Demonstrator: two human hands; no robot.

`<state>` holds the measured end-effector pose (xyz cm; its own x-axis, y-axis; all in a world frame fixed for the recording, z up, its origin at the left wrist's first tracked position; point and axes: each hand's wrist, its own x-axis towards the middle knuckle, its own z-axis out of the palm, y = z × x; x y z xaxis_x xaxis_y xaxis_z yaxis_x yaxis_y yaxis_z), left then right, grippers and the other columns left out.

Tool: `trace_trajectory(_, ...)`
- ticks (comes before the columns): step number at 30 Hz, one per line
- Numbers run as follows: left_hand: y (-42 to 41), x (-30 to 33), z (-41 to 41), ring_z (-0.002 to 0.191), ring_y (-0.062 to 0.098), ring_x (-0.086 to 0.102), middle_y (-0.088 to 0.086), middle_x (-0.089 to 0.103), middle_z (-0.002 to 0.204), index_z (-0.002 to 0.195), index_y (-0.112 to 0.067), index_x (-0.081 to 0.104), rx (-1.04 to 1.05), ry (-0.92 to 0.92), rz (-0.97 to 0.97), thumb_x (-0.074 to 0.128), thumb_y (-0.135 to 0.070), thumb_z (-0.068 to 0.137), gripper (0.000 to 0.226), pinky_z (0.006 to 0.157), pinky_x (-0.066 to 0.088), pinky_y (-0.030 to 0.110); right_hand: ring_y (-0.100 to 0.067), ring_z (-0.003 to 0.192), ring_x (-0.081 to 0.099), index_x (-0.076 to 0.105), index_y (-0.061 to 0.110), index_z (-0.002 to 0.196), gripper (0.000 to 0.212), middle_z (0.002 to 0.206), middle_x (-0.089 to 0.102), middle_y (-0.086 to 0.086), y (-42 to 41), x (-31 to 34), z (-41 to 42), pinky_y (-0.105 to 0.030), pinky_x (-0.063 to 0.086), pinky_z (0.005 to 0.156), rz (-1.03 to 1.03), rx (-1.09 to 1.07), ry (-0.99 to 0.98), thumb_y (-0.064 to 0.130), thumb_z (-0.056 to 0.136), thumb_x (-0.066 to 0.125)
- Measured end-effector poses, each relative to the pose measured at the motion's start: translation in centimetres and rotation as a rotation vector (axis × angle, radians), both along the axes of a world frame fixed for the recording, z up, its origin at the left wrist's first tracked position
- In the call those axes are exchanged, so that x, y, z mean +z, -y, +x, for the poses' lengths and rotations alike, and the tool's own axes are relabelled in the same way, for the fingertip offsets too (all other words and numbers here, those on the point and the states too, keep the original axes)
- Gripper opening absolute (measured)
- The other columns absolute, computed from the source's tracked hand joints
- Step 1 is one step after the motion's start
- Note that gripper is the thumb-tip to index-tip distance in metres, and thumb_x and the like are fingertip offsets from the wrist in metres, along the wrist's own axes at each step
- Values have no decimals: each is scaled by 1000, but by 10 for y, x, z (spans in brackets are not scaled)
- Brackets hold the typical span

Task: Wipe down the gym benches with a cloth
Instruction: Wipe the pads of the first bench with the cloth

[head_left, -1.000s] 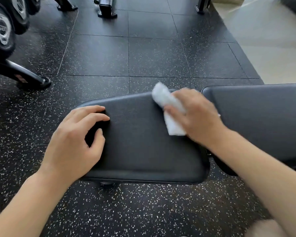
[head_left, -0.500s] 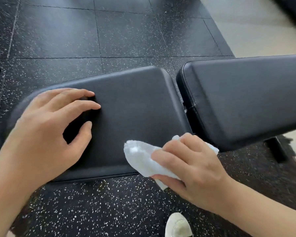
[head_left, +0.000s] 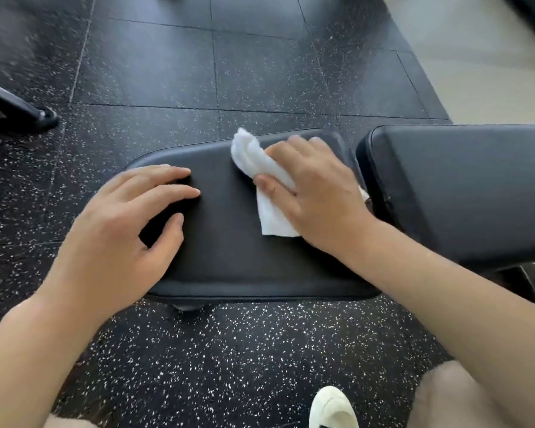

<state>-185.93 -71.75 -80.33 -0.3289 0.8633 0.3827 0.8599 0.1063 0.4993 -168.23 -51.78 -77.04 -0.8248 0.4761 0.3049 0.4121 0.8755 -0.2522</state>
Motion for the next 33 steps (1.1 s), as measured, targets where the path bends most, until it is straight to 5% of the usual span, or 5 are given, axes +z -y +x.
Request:
trace_trajectory(4,25,-2,-18,143,21,46,-9,54,152,135,-18,66,84,71,-37,57,-24,99,38,123,32,38,-27,80,44,69,13,108,33,94,59,-5,84,0,-11,-46,43,66,14,396,76,42,103,56)
trace_trajectory(8,42,-4,-21,145,10,41,-15,47,157,143,-26,60,147,115,-79,55,-32,100,44,122,24,18,-24,76,36,72,14,109,38,92,57,-4,84,1,-1,-41,43,65,23,578,131,44,108,48)
trace_trajectory(17,29,2,-12,141,14,45,-6,52,152,136,-19,64,191,173,-66,56,-23,95,41,121,24,18,-36,107,54,64,14,118,33,112,63,-9,-69,7,-13,-46,44,87,-60,-252,-19,42,104,55)
trace_trajectory(26,21,-4,-15,136,12,49,-5,52,146,136,-12,62,180,188,-11,54,-18,98,39,117,30,19,-27,78,42,70,13,106,37,92,58,-5,81,-3,-10,-43,44,66,-15,586,63,44,105,51)
trace_trajectory(33,20,1,-10,138,13,48,-7,52,147,135,-16,63,217,203,-38,53,-23,97,39,119,29,20,-40,98,59,66,17,119,26,104,64,-10,-78,1,-15,-47,48,83,46,-140,-51,37,104,58)
